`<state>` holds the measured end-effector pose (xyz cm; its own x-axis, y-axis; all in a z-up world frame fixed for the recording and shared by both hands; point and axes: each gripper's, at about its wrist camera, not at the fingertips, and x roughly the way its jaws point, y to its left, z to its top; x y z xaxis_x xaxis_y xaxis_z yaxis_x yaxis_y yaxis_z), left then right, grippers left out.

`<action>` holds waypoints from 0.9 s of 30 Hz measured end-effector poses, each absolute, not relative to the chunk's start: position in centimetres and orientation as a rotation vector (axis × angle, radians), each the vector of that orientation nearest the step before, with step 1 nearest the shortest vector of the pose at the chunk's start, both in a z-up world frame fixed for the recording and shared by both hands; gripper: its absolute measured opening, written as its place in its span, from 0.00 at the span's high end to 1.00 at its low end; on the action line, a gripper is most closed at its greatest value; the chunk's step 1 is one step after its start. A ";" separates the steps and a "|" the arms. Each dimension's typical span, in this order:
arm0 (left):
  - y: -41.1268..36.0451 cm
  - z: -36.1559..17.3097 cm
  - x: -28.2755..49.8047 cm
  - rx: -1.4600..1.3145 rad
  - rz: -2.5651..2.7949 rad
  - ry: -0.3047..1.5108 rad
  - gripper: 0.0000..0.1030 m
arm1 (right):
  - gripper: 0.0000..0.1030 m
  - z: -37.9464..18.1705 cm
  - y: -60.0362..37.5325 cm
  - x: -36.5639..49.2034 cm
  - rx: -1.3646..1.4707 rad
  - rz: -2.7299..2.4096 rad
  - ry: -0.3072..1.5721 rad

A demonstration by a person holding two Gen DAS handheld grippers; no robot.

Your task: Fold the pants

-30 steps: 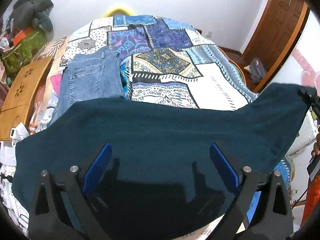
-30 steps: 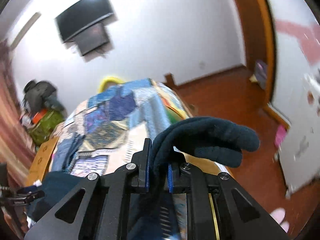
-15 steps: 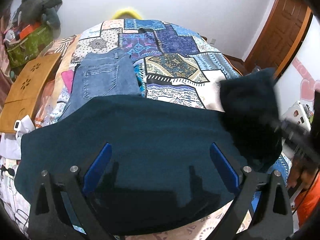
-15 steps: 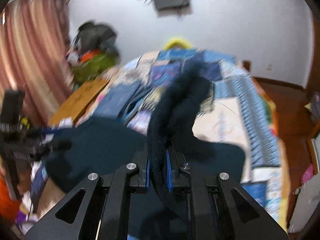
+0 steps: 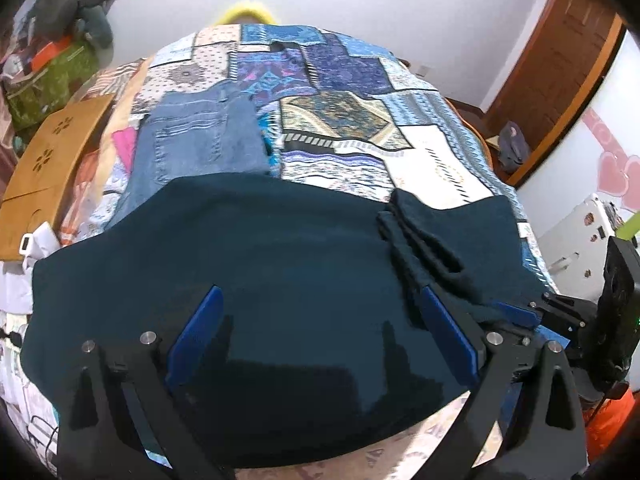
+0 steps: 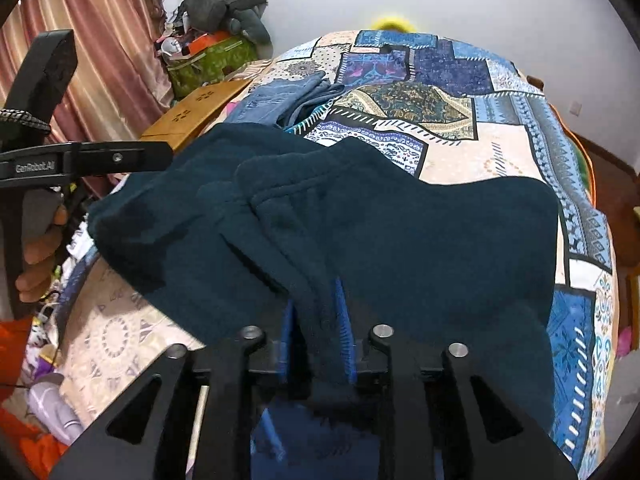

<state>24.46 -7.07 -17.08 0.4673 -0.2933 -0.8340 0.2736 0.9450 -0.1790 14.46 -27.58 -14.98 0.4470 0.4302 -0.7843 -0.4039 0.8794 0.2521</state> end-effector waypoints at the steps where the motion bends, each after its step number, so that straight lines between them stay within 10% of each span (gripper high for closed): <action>1: -7.5 -17.1 24.6 -0.021 -0.360 1.033 0.04 | 0.72 -14.8 -27.7 14.1 0.029 0.520 0.981; 10: -12.7 -17.9 26.3 0.008 -0.476 1.084 0.08 | 0.54 -12.9 -32.0 12.0 0.096 0.440 0.909; 27: -16.6 -20.7 28.0 -0.016 -0.533 1.215 0.81 | 0.53 -16.3 -36.7 11.0 0.247 0.250 0.903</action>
<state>28.01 -16.64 -20.67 0.2414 -0.3984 -0.8849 0.3816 0.8774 -0.2909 11.00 -36.70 -16.29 0.5942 0.3159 -0.7397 -0.1095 0.9429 0.3146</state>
